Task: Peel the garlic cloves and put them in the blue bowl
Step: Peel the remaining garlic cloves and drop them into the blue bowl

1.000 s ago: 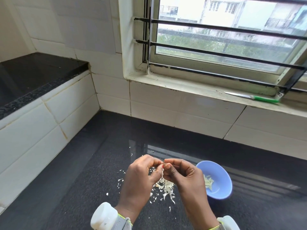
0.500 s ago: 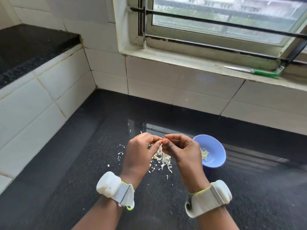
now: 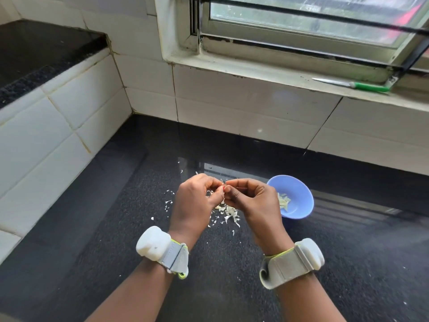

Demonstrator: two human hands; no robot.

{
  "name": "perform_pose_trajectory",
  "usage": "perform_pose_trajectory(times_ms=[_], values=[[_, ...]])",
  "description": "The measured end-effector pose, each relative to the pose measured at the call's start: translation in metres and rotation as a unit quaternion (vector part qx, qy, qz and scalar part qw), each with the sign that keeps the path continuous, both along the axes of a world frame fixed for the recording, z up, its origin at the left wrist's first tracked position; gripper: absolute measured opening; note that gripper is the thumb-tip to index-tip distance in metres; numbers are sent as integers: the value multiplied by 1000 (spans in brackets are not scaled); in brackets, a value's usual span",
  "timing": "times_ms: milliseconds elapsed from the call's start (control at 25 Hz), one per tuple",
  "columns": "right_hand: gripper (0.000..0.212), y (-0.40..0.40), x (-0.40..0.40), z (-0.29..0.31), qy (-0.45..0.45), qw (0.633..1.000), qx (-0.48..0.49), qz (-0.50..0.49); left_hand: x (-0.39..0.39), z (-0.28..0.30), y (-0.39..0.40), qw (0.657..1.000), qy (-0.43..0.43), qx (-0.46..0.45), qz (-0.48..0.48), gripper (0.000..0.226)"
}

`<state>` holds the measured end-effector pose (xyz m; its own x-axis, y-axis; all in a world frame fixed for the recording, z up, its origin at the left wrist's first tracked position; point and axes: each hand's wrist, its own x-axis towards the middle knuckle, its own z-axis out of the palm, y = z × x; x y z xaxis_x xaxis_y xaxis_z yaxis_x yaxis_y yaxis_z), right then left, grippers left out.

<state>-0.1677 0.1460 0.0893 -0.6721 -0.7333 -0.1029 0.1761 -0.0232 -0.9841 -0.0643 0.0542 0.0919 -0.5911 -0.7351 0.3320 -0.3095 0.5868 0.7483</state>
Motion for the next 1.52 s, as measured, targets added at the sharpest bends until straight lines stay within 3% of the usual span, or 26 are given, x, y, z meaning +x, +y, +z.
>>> perform_pose_trajectory(times_ms=[240,360,520,760,1120,1520], values=[[27,3,1,0,-180,982,-56,23,-1,2,2,984,44,173,24,4],[21,3,1,-2,-214,975,-58,21,1,-1,-1,980,55,188,32,10],[15,4,2,-4,-202,978,-47,10,0,-2,1,984,17,170,51,23],[17,8,5,-11,-142,990,-20,8,3,-4,3,985,5,170,27,5],[8,8,4,-12,-41,999,12,0,5,-3,5,995,-41,90,-9,8],[14,8,4,-14,-42,999,6,11,5,-2,7,997,-44,65,-6,3]])
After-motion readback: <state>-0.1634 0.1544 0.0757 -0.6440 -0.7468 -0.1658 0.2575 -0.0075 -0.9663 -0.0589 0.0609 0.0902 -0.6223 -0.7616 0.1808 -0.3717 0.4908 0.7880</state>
